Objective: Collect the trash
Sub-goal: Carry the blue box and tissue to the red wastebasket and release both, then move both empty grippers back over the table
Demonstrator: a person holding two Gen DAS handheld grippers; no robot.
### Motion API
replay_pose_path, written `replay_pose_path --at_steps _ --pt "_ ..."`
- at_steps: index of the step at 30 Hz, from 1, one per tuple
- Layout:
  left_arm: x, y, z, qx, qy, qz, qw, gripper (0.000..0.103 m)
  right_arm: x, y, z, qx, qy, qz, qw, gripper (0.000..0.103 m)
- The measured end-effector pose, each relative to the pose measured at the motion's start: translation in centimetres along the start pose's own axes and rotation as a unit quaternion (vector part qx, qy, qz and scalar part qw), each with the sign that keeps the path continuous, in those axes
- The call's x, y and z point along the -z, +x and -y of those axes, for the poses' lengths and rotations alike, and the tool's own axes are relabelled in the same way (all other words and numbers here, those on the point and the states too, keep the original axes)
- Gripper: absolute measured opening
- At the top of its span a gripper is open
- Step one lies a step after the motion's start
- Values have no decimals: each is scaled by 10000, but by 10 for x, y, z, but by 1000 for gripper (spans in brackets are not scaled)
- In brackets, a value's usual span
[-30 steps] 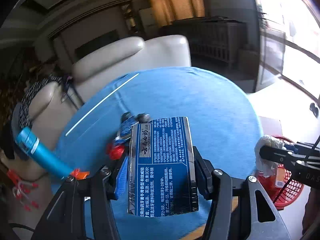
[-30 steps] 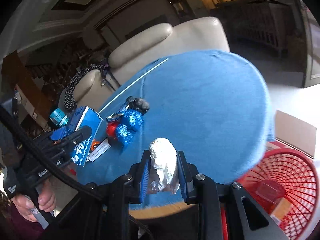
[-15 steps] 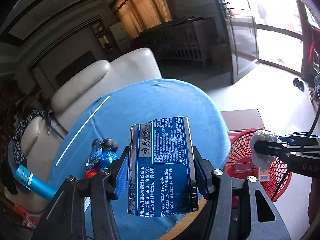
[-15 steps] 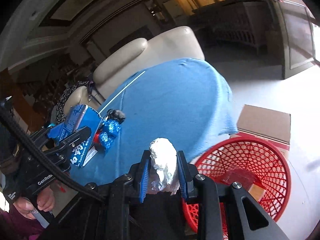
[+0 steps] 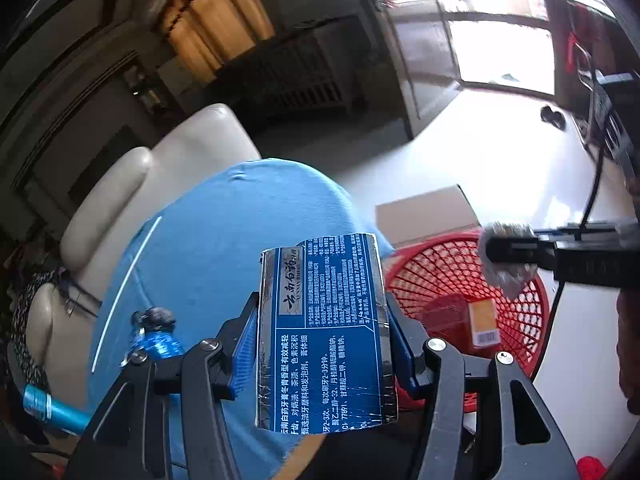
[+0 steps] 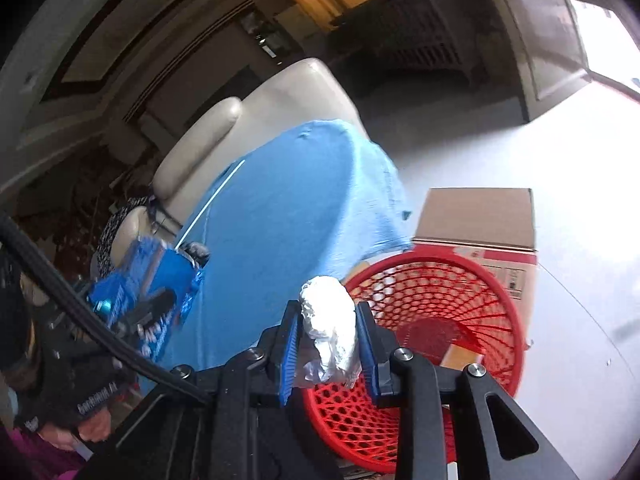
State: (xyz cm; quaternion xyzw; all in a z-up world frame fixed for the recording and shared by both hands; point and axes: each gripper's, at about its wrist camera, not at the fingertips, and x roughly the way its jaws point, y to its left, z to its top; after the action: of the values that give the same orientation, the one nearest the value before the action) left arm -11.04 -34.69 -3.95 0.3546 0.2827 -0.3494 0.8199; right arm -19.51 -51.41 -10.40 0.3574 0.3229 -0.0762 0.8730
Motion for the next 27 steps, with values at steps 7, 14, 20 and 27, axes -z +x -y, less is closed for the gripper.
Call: replay_pose_path --at_steps 7,14,20,27 --pt "-11 19 33 409 290 -316 9982 61 -1 0 41 -113 705 -114 9974 59" --pt "-15 23 48 423 494 -377 9972 61 -1 -6 61 -172 981 113 9950 67" --pt "-12 19 47 302 463 -371 9978 64 -5 -16 63 -103 984 299 9946 67" --pt "-9 10 37 273 396 -262 9985 65 -8 -17 49 -104 830 356 9959 67"
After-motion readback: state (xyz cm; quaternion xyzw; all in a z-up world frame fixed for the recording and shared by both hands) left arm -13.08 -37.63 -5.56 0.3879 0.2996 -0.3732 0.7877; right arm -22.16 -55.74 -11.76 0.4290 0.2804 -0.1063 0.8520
